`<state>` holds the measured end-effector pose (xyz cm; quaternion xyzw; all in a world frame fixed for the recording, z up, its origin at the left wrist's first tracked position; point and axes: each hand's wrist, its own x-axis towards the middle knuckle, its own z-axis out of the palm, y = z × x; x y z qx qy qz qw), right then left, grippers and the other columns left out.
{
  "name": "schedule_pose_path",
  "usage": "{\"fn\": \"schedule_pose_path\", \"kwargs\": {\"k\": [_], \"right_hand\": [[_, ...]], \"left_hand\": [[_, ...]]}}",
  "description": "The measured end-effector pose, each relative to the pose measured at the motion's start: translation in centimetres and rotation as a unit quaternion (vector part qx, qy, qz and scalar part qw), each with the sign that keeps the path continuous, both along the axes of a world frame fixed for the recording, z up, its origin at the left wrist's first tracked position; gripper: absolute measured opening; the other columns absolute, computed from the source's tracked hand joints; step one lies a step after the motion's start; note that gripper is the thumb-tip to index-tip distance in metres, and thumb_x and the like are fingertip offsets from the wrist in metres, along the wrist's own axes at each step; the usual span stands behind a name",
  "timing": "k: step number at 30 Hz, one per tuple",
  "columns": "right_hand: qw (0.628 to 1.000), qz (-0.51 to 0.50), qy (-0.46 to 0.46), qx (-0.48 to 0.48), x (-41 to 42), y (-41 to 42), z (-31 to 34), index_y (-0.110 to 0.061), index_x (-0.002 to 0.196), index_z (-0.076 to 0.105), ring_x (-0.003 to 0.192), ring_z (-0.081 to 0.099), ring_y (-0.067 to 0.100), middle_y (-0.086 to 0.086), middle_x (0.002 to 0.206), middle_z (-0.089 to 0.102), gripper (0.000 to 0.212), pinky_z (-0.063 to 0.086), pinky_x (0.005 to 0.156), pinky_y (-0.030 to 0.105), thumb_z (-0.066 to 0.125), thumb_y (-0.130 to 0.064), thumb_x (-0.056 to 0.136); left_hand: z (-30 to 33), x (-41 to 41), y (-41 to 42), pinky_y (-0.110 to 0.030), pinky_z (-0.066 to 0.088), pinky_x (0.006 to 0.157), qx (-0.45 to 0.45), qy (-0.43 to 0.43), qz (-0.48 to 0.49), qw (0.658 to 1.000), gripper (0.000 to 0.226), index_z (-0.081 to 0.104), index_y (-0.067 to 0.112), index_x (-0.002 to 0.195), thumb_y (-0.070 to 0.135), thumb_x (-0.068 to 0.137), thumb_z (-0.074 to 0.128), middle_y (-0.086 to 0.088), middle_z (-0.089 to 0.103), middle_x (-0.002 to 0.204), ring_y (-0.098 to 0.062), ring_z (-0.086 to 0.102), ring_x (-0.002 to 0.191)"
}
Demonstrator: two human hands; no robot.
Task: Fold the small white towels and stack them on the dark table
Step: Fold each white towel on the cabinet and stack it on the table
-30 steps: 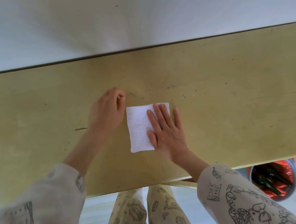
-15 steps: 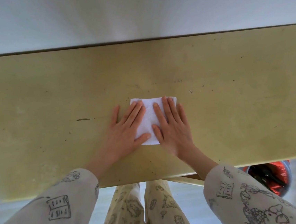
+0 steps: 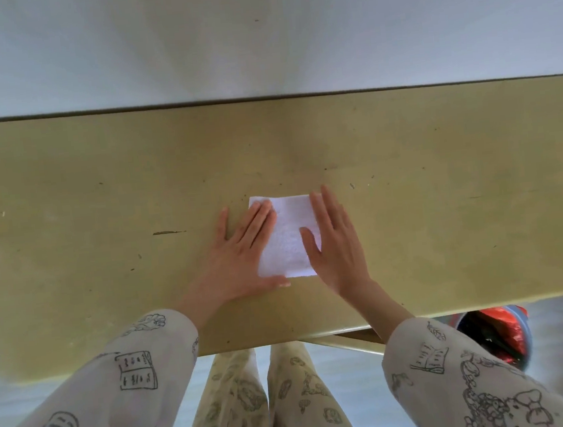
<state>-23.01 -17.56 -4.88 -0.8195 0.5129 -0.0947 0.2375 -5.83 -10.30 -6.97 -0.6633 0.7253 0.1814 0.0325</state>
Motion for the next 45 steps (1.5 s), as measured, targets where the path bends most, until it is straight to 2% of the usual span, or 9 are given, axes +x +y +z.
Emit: {"fn": "schedule_pose_path", "kwargs": {"k": [5, 10, 16, 21, 28, 32, 36, 40, 45], "right_hand": [[0.950, -0.273, 0.003, 0.152, 2.0, -1.3, 1.7, -0.002, 0.119, 0.047, 0.109, 0.045, 0.030, 0.011, 0.119, 0.044, 0.043, 0.038, 0.095, 0.037, 0.059, -0.031, 0.089], [0.939, -0.253, 0.095, 0.214, 2.7, -2.0, 2.2, -0.005, 0.120, 0.045, 0.116, 0.043, 0.026, 0.008, 0.122, 0.047, 0.049, 0.034, 0.094, 0.036, 0.059, -0.038, 0.088], [0.925, -0.212, 0.158, 0.271, 3.4, -2.7, 2.2, -0.006, 0.117, 0.051, 0.117, 0.044, 0.027, 0.008, 0.121, 0.054, 0.046, 0.037, 0.094, 0.041, 0.055, -0.041, 0.088], [0.929, -0.178, 0.157, 0.283, 3.5, -3.1, 2.5, -0.007, 0.104, 0.056, 0.113, 0.046, 0.028, 0.007, 0.113, 0.056, 0.035, 0.040, 0.091, 0.040, 0.057, -0.036, 0.085], [0.953, -0.040, 0.011, 0.300, 4.5, -1.2, 6.4, -0.012, 0.078, 0.044, 0.064, 0.043, 0.016, -0.003, 0.069, 0.044, 0.015, 0.031, 0.051, 0.026, 0.056, -0.018, 0.085], [0.953, 0.097, -0.009, 0.285, 6.6, 1.2, 10.1, -0.012, 0.089, 0.049, 0.069, 0.047, 0.012, -0.007, 0.075, 0.049, 0.009, 0.033, 0.054, 0.020, 0.056, -0.017, 0.086], [0.937, 0.258, 0.045, 0.230, 9.6, 6.1, 13.6, -0.016, 0.083, 0.049, 0.077, 0.054, 0.021, 0.001, 0.081, 0.057, 0.009, 0.042, 0.068, 0.032, 0.056, -0.020, 0.087], [0.900, 0.399, 0.066, 0.164, 12.6, 13.7, 16.6, -0.017, 0.076, 0.044, 0.074, 0.050, 0.023, 0.001, 0.079, 0.053, 0.015, 0.038, 0.066, 0.032, 0.055, -0.022, 0.086], [0.854, 0.497, 0.056, 0.146, 14.7, 24.6, 19.5, -0.017, 0.081, 0.054, 0.080, 0.055, 0.025, 0.001, 0.081, 0.059, 0.011, 0.039, 0.068, 0.030, 0.057, -0.026, 0.086]], "left_hand": [[0.4, -1.5, 0.4, -0.058, 0.000, 0.111, -0.008, 0.025, 0.047, 0.999, 0.107, 0.011, 0.006, 0.145, 0.081, 0.070, 0.026, -0.008, 0.010, 0.155, -0.010, -0.011, 0.142], [0.5, -1.9, 1.5, -0.056, -0.004, 0.109, 0.012, 0.043, 0.072, 0.996, 0.095, 0.007, 0.007, 0.147, 0.072, 0.079, 0.023, -0.005, 0.000, 0.156, -0.011, -0.009, 0.142], [0.8, -2.1, 3.6, -0.061, 0.012, 0.106, -0.005, 0.045, 0.103, 0.994, 0.073, 0.021, 0.010, 0.144, 0.049, 0.084, 0.033, -0.004, 0.018, 0.154, -0.014, 0.008, 0.142], [1.0, -3.1, 4.7, -0.048, -0.003, 0.113, 0.007, 0.111, 0.185, 0.976, 0.066, 0.019, 0.021, 0.146, 0.047, 0.086, 0.026, 0.011, 0.003, 0.154, -0.015, 0.009, 0.143], [4.4, -3.5, 7.3, -0.037, 0.020, 0.111, -0.068, 0.158, 0.349, 0.921, 0.067, 0.041, 0.005, 0.137, 0.045, 0.086, 0.023, -0.011, 0.035, 0.147, -0.026, 0.020, 0.140], [7.8, -2.9, 12.6, -0.029, 0.021, 0.111, -0.101, 0.190, 0.463, 0.860, 0.069, 0.040, 0.012, 0.138, 0.051, 0.084, 0.021, -0.002, 0.038, 0.146, -0.010, 0.016, 0.140], [12.5, -2.6, 20.0, -0.030, 0.028, 0.109, -0.134, 0.161, 0.549, 0.809, 0.067, 0.042, 0.017, 0.137, 0.053, 0.084, 0.020, 0.000, 0.044, 0.141, -0.014, 0.028, 0.138], [16.0, -3.3, 28.8, -0.031, 0.033, 0.105, -0.157, 0.139, 0.617, 0.759, 0.042, 0.039, 0.019, 0.138, 0.029, 0.097, 0.040, 0.001, 0.044, 0.139, -0.014, 0.036, 0.133], [17.9, -6.5, 39.1, -0.023, 0.033, 0.101, -0.191, 0.140, 0.700, 0.673, 0.041, 0.041, 0.017, 0.137, 0.024, 0.097, 0.042, 0.000, 0.047, 0.137, -0.015, 0.046, 0.126]]}}
